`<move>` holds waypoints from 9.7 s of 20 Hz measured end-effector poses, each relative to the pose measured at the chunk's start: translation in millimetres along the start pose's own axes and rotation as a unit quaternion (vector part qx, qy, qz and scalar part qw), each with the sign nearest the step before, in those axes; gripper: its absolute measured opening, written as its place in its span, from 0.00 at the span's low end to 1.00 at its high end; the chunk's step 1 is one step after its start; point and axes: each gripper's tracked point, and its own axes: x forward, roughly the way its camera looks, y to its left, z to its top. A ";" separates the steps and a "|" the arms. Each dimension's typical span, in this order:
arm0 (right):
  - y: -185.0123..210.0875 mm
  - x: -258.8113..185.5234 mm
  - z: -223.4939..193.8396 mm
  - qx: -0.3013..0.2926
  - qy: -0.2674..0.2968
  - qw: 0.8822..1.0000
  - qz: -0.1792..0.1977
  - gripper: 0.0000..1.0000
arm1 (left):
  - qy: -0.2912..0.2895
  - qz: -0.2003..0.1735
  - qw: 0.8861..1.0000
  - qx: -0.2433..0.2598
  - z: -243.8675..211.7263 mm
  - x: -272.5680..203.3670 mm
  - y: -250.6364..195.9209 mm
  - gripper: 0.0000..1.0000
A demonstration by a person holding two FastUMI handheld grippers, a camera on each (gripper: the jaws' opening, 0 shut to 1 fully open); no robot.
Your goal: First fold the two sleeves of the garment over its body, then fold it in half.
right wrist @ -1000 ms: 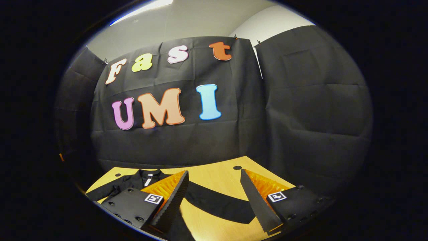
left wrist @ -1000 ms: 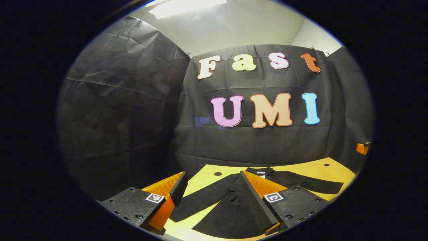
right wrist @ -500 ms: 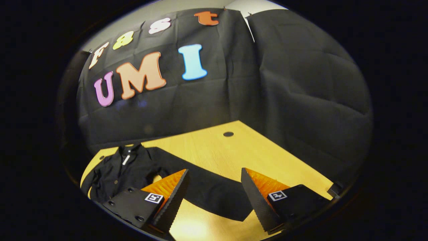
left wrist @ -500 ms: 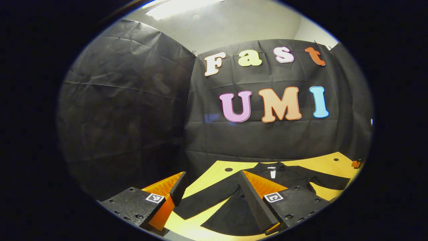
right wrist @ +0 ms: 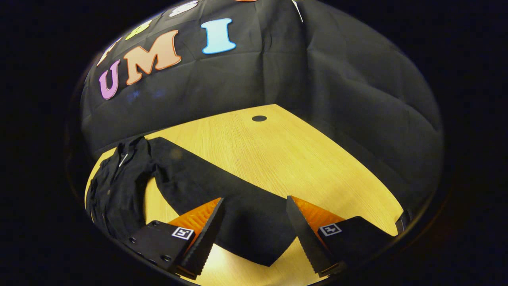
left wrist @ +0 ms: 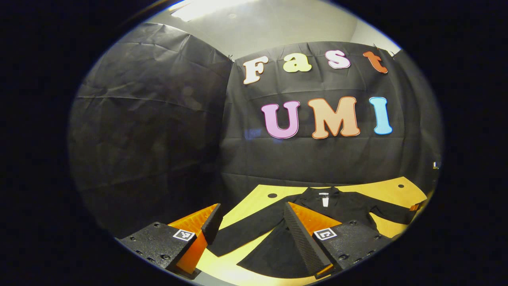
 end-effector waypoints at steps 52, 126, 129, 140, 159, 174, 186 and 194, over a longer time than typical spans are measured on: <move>170.7 -63.1 153.7 -0.052 -0.110 0.987 0.107 0.02 | -0.002 -0.044 0.999 -0.018 -8.0 22.7 17.4 0.94; 317.6 -164.9 127.4 -0.085 -0.185 0.975 0.084 0.98 | 0.268 -0.027 0.963 -0.011 -277.7 124.3 102.9 0.95; 296.6 -168.1 119.9 -0.073 -0.184 0.978 0.069 0.97 | 0.280 -0.016 0.960 -0.014 -287.3 121.1 107.5 0.95; 285.9 -173.9 113.0 -0.045 -0.179 0.980 0.071 0.98 | 0.277 -0.042 0.960 -0.017 -289.7 114.6 102.2 0.77; 253.8 -175.3 88.3 -0.013 -0.159 0.986 0.057 0.98 | 0.325 -0.056 0.943 -0.043 -288.2 112.3 81.6 0.00; 233.8 -172.5 62.1 -0.011 -0.125 0.991 0.050 0.96 | 0.320 -0.067 0.942 -0.075 -260.6 118.5 73.4 0.00; 195.2 -163.8 33.9 -0.022 -0.094 0.994 0.054 0.94 | 0.229 -0.146 0.961 -0.052 -167.5 174.6 -14.0 0.00; 179.8 -158.0 22.5 -0.004 -0.075 0.995 0.066 0.94 | 0.170 -0.235 0.957 -0.009 -120.0 214.3 -138.0 0.00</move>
